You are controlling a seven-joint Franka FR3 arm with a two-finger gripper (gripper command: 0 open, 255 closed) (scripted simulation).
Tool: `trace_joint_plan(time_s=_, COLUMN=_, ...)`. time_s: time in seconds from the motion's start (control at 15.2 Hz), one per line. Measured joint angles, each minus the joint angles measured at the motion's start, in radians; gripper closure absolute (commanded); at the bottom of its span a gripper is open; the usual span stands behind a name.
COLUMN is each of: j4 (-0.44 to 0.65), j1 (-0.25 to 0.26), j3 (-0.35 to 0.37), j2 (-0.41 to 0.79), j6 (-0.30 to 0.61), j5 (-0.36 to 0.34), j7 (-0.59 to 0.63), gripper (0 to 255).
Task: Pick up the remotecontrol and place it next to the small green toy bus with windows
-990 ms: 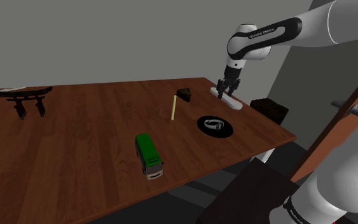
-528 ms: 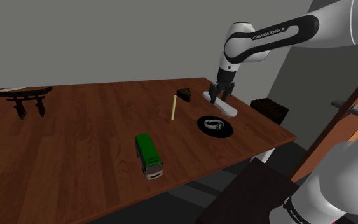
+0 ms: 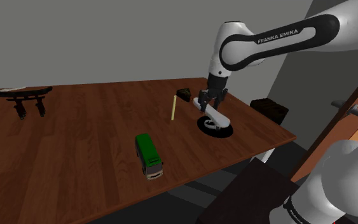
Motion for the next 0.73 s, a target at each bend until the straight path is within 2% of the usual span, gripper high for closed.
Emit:
trace_joint_plan(time_s=0.26, j4=-0.024, j1=0.043, j3=0.064, j2=-0.024, j6=0.002, j5=0.02, j7=0.094, gripper=255)
trace_joint_plan(time_s=0.73, j4=-0.086, j1=0.051, j3=0.077, j2=0.007, j6=0.094, j5=0.024, j7=0.113, gripper=255)
